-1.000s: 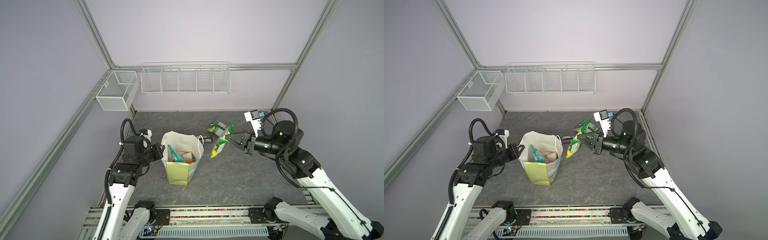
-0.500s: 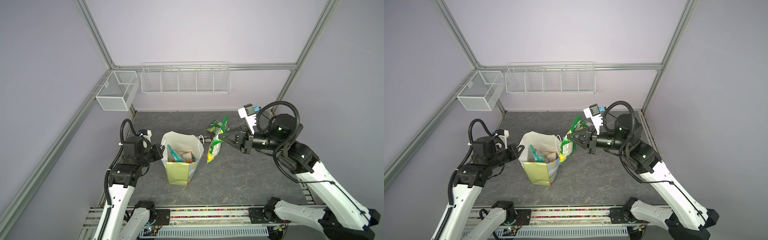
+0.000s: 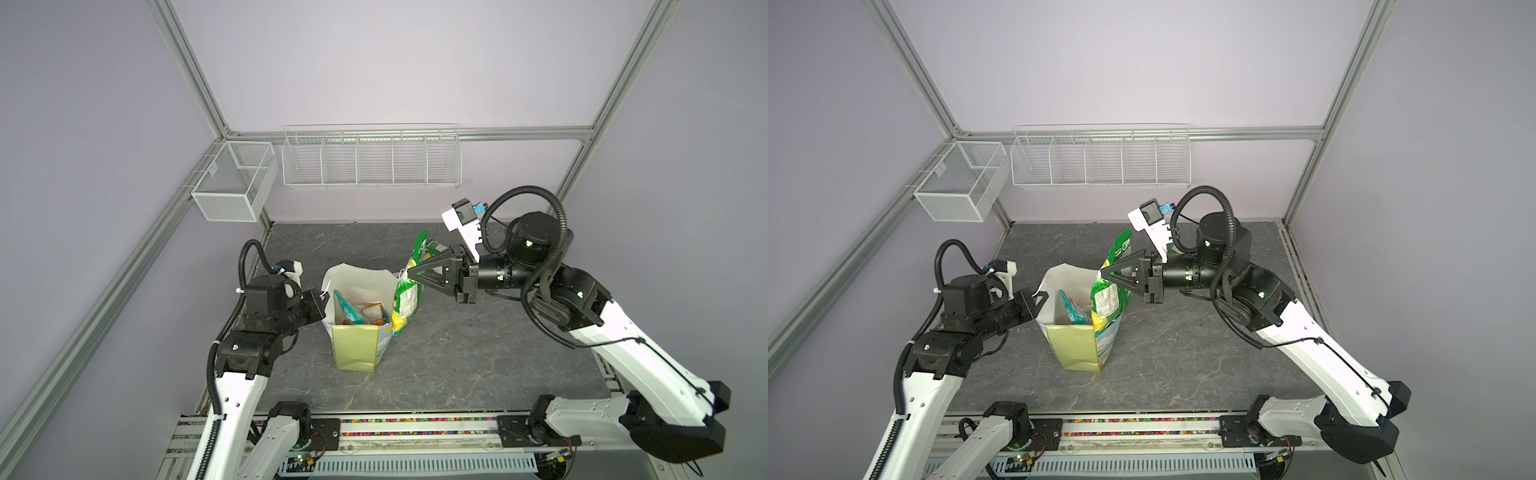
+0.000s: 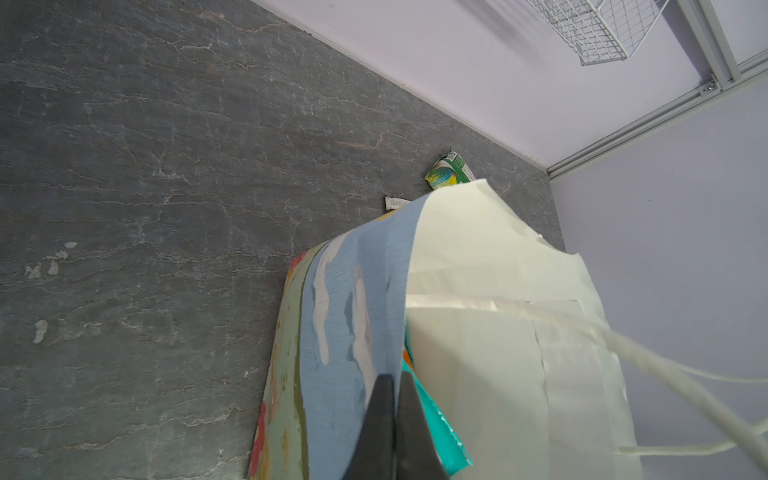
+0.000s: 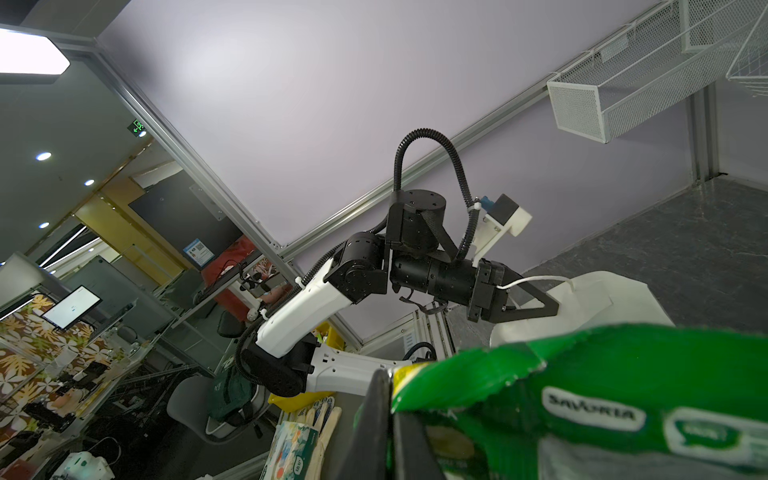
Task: Place the snacks into the paper bag
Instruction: 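Carry the green packet with the right gripper over the bag's opening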
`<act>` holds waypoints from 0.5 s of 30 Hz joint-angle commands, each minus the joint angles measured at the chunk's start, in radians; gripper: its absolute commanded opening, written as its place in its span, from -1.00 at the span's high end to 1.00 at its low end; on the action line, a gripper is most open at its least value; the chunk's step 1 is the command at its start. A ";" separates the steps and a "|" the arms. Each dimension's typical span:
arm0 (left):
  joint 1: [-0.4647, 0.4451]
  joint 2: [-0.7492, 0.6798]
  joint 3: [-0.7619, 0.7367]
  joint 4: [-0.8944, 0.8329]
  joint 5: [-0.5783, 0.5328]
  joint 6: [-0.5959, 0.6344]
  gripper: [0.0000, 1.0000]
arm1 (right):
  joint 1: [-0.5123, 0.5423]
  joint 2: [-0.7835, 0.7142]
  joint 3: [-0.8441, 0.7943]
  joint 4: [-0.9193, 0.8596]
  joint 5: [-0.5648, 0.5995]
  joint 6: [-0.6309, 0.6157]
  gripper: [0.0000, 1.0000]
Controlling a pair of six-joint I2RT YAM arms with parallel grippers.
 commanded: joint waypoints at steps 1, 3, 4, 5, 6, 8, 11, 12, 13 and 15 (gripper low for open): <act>0.008 -0.022 0.010 0.042 0.002 -0.009 1.00 | 0.016 0.027 0.059 0.029 -0.009 -0.029 0.86; 0.007 -0.022 0.009 0.043 0.002 -0.009 1.00 | 0.025 0.049 0.084 0.024 -0.009 -0.029 0.86; 0.007 -0.022 0.007 0.043 0.002 -0.008 1.00 | 0.029 0.061 0.097 0.022 -0.012 -0.028 0.86; 0.008 -0.022 0.006 0.043 0.002 -0.009 1.00 | 0.035 0.074 0.111 0.020 -0.016 -0.028 0.86; 0.007 -0.022 0.006 0.043 0.002 -0.008 1.00 | 0.038 0.085 0.123 0.017 -0.018 -0.028 0.86; 0.007 -0.023 0.004 0.043 0.006 -0.008 1.00 | 0.041 0.112 0.157 0.005 -0.028 -0.029 0.86; 0.007 -0.022 0.003 0.042 0.007 -0.010 1.00 | 0.042 0.156 0.199 -0.016 -0.035 -0.030 0.85; 0.007 -0.022 0.003 0.045 0.007 -0.010 1.00 | 0.043 0.167 0.209 -0.020 -0.037 -0.029 0.85; 0.007 -0.021 0.001 0.045 0.009 -0.012 1.00 | 0.043 0.180 0.216 -0.021 -0.040 -0.030 0.85; 0.007 -0.022 0.000 0.045 0.013 -0.014 1.00 | 0.043 0.206 0.232 -0.028 -0.042 -0.028 0.85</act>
